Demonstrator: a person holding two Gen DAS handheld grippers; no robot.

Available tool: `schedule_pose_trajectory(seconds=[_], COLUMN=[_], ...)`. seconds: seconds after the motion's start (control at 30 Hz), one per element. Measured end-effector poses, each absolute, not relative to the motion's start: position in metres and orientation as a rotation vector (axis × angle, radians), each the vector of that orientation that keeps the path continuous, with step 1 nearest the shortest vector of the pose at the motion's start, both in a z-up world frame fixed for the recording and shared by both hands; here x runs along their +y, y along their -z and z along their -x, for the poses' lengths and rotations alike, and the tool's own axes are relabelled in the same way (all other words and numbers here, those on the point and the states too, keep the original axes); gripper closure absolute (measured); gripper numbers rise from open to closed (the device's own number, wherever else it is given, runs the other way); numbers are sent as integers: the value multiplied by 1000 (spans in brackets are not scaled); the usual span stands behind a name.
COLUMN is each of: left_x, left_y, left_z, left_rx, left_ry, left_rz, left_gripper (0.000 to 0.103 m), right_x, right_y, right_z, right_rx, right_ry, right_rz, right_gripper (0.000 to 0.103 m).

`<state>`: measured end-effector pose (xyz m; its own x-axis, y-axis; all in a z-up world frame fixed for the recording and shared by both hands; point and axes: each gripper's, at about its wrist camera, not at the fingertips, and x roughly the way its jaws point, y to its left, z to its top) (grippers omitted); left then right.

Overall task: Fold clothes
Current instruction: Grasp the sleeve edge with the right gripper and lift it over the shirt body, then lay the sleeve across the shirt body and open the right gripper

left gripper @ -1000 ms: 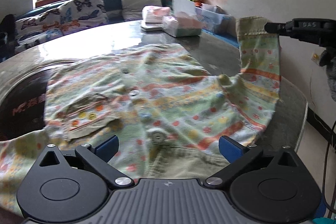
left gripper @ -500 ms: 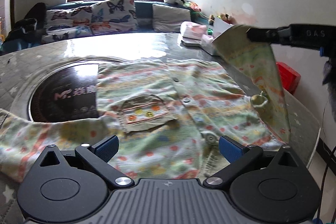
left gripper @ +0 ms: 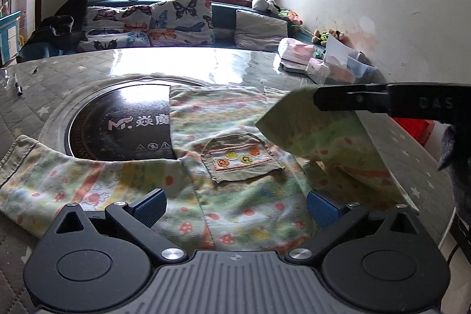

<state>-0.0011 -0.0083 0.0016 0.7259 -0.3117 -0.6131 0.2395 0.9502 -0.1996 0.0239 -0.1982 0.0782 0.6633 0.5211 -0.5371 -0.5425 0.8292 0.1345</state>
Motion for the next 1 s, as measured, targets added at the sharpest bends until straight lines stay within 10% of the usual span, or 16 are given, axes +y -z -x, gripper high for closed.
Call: schedule_pose_trajectory(seconds=[1.0], left_x=[-50], left_y=[4], left_z=[-23], left_rx=[725], left_ry=[318], left_rz=[12], left_gripper=[0], right_x=[-311], right_y=[-5], right_z=[-9], right_rx=[847], right_ry=[-372], right_rz=[104], right_gripper=[70])
